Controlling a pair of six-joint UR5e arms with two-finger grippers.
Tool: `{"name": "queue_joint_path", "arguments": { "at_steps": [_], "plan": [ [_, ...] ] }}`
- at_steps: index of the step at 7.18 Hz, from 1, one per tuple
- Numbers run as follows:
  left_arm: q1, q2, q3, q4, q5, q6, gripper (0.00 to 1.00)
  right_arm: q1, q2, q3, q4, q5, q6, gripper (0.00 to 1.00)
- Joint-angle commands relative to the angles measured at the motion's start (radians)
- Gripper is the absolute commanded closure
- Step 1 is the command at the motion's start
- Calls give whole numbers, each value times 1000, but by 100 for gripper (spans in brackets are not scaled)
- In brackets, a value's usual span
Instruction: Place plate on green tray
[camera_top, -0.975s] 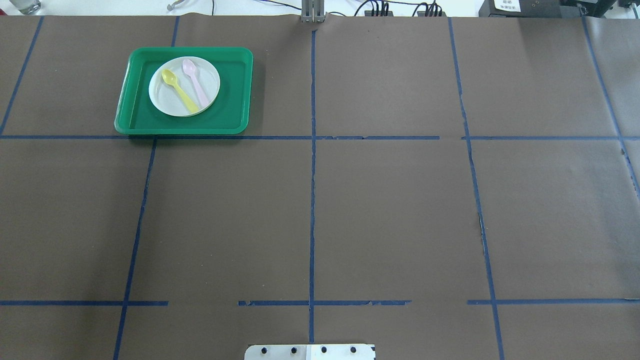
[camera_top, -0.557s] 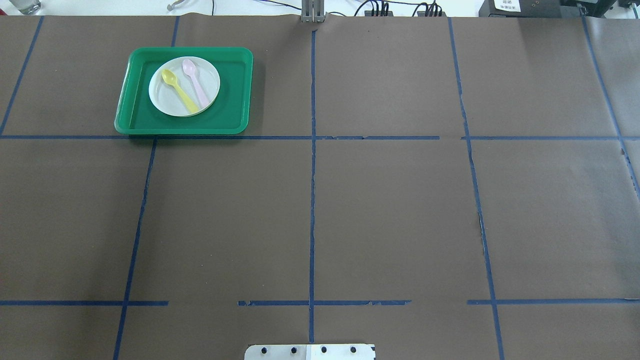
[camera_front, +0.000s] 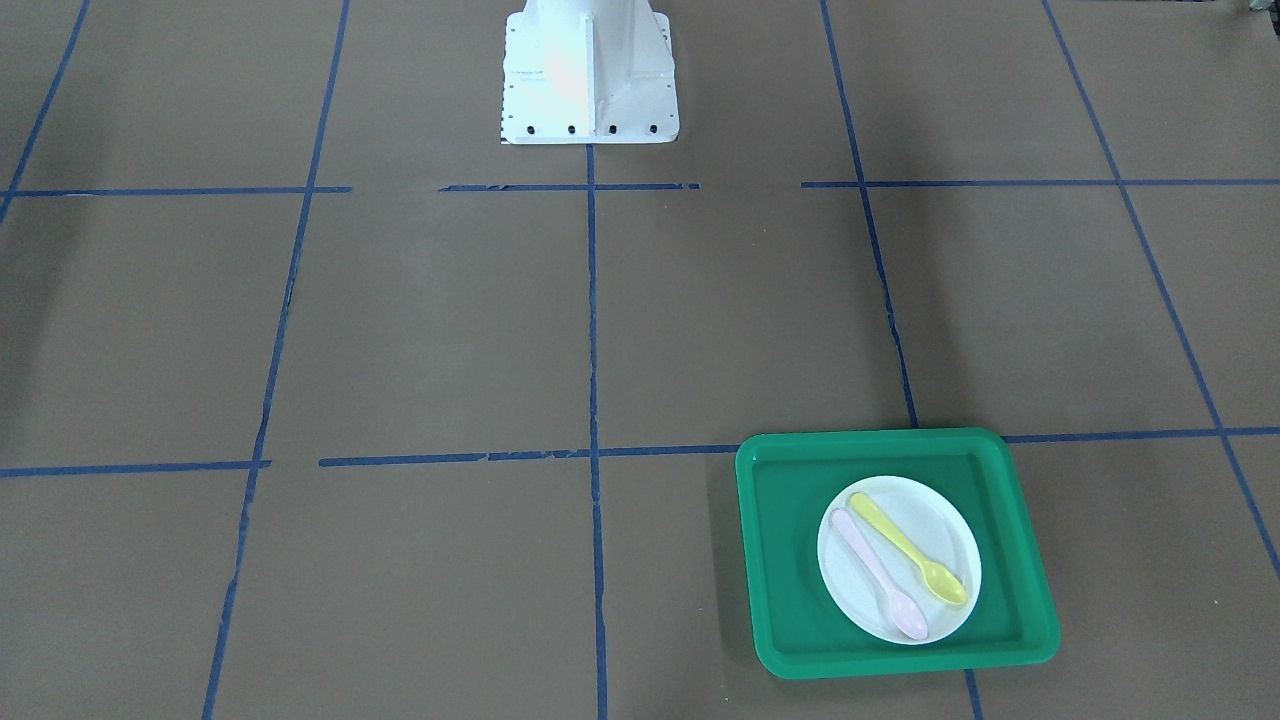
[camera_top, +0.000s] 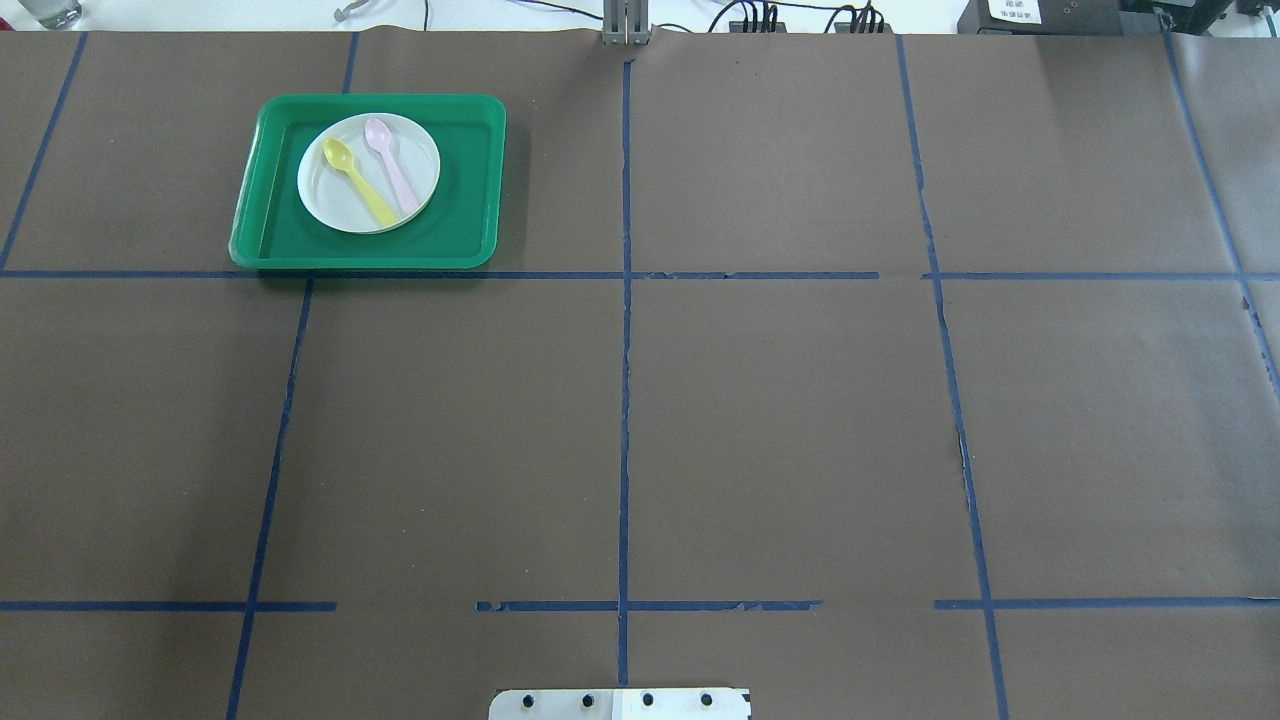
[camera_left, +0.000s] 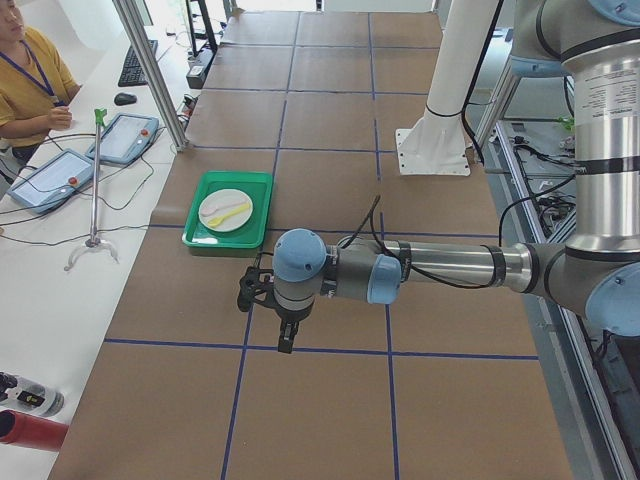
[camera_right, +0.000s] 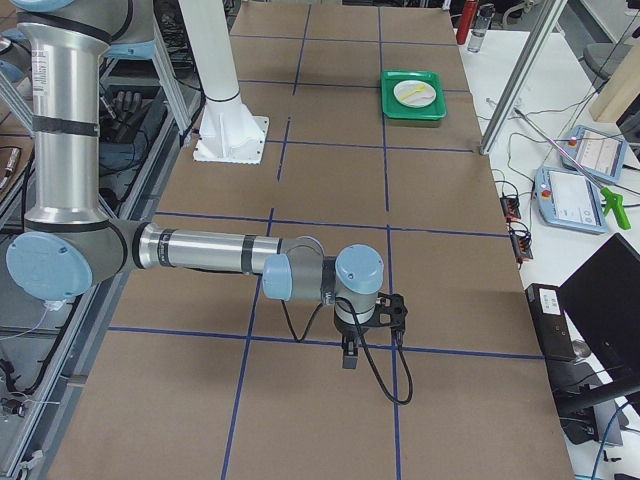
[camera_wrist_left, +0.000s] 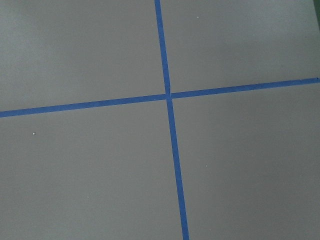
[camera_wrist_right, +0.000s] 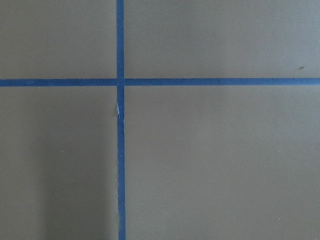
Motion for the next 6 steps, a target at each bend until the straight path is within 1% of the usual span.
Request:
{"name": "queue_joint_path", "arguments": {
  "at_steps": [1, 3, 6],
  "plan": [
    [1, 6, 12, 0, 4, 0, 0, 0, 0, 0, 0, 0, 0, 0],
    [-1, 9, 26, -3, -2, -1, 0, 0, 0, 0, 0, 0, 0, 0],
    [-5, -1, 4, -1, -4, 0, 0, 0, 0, 0, 0, 0, 0, 0]
  ]
}}
